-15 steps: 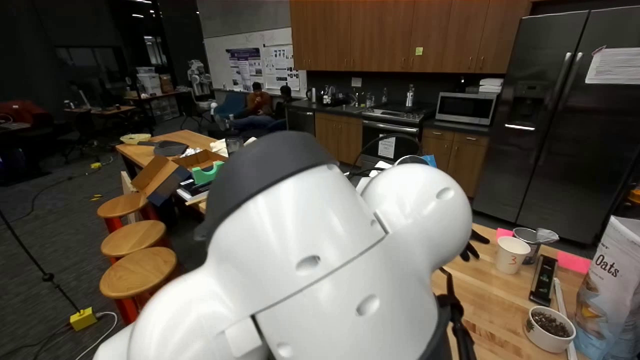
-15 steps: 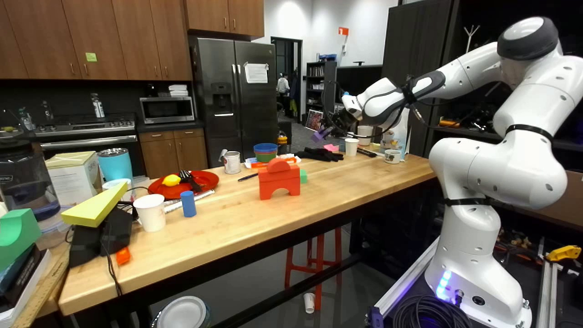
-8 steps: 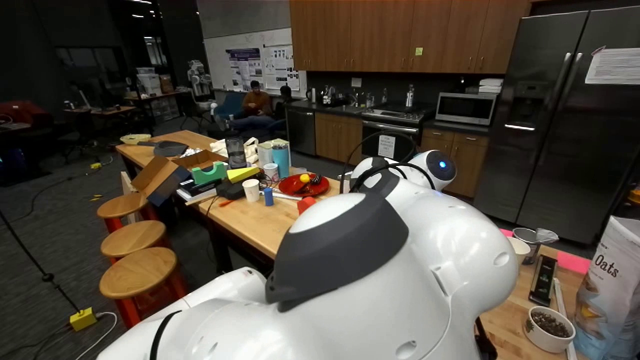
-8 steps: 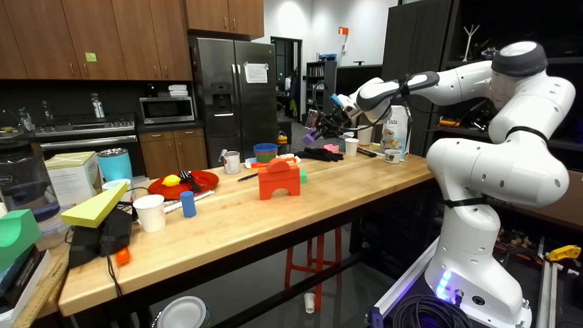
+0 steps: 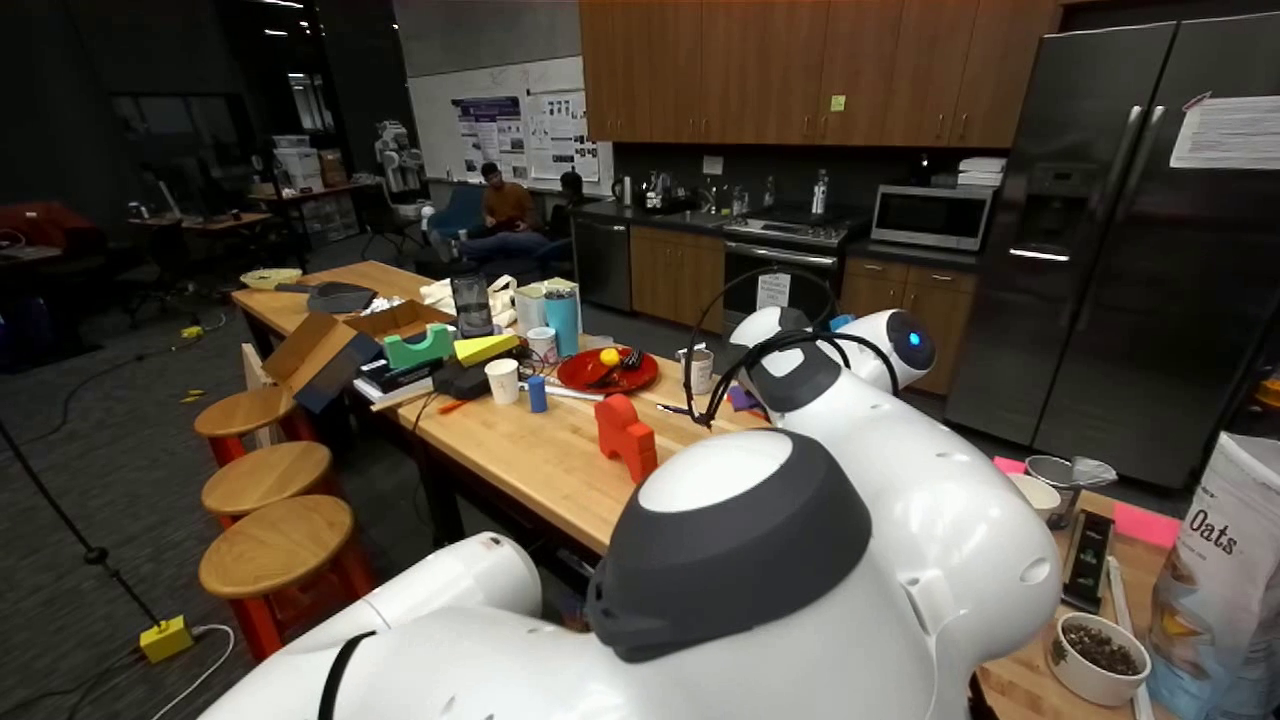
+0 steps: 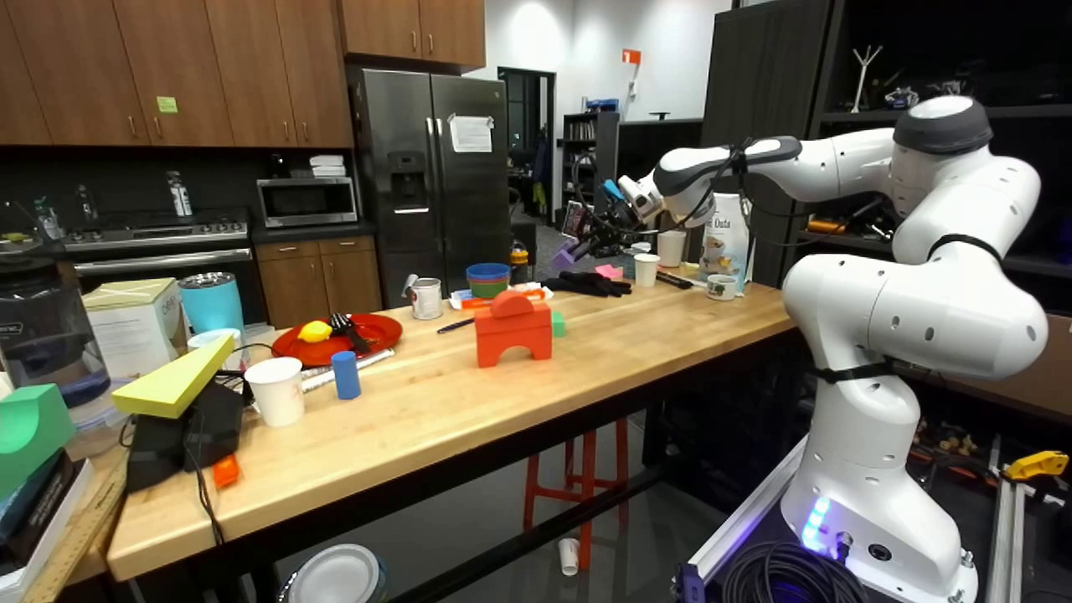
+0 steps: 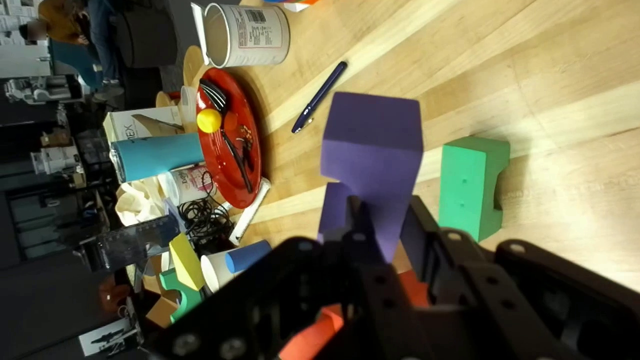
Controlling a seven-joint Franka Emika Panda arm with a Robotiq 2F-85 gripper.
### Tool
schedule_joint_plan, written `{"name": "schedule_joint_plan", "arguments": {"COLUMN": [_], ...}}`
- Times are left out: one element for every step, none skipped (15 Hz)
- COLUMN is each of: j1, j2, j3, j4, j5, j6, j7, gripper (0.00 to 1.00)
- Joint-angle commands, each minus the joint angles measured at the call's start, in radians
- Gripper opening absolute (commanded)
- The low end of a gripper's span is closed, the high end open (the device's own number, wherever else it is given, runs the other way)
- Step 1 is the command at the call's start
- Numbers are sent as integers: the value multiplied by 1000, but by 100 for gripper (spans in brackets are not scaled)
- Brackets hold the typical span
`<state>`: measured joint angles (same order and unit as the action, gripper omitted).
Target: Put the purple block on top of the green block.
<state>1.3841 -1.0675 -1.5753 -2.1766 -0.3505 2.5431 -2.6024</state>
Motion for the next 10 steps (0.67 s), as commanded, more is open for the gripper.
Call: {"name": "schedule_joint_plan", "arguments": {"j1": [68, 82, 93, 103, 115, 126, 136, 146, 154, 162], "j2": [-68, -59, -45, -20, -5, 1, -1, -5, -11, -15], "j3": [-31, -44, -57, -72, -87, -99, -110, -117, -122, -129], "j4": [76, 91, 104, 117, 130, 143, 156, 169, 179, 189], "j5": [-12, -1, 6, 14, 20, 16, 14, 13, 13, 11], "j6": [-63, -76, -91, -106, -125, -149, -171, -187, -202, -220], "j7": [0, 0, 0, 0, 3, 7, 5, 6, 5, 2], "gripper": [5, 5, 5, 5, 5, 5, 5, 5, 5, 5]}}
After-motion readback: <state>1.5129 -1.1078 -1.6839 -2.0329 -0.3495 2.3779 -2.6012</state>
